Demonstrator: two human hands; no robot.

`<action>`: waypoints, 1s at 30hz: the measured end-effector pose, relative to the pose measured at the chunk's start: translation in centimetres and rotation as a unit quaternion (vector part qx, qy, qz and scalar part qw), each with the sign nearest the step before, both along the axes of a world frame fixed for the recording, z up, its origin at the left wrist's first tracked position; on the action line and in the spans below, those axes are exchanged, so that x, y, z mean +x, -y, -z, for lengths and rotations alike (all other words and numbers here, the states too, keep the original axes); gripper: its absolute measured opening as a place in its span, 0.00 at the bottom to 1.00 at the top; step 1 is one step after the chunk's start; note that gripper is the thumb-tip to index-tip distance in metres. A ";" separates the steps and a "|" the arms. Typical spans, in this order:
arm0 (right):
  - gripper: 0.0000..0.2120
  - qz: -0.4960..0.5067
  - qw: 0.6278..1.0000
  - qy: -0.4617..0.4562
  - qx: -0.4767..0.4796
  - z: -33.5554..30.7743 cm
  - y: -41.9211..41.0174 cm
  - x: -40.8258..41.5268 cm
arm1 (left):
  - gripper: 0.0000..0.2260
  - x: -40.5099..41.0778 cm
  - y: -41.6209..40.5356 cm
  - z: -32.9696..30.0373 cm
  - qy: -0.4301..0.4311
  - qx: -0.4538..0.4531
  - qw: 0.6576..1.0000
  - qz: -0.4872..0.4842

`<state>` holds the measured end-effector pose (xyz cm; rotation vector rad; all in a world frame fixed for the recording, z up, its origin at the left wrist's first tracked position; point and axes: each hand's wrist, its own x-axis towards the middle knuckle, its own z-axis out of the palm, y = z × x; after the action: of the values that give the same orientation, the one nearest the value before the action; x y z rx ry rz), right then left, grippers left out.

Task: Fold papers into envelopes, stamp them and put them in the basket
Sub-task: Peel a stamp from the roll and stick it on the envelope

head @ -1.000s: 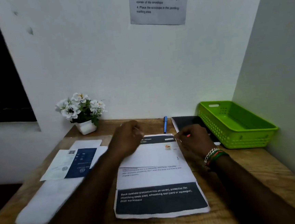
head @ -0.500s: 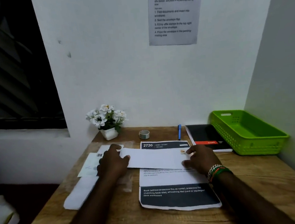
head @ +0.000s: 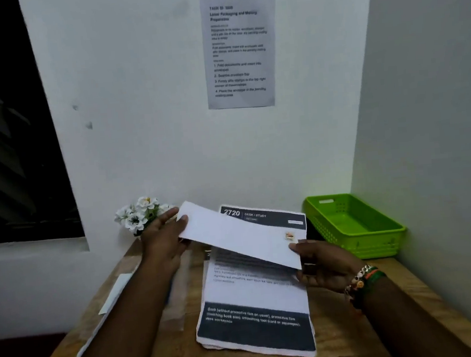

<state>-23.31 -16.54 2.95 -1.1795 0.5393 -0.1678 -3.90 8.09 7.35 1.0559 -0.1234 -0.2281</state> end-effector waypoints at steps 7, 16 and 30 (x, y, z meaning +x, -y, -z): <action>0.05 0.037 0.999 0.005 -0.024 2.4 1.3 -1.2 | 0.14 -1.3 4.7 0.2 0.001 0.087 0.995 -0.044; 0.11 0.038 0.999 -0.007 -0.001 4.8 -0.8 2.0 | 0.13 -0.2 1.8 4.7 -0.051 0.120 0.987 -0.090; 0.13 0.041 0.998 0.021 -0.045 2.4 -0.9 4.2 | 0.18 1.0 -2.1 5.6 -0.014 0.009 0.999 -0.034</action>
<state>-19.09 -15.67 0.56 -1.2400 0.5480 -0.2894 -2.93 10.15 1.73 1.0733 -0.0598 -0.1831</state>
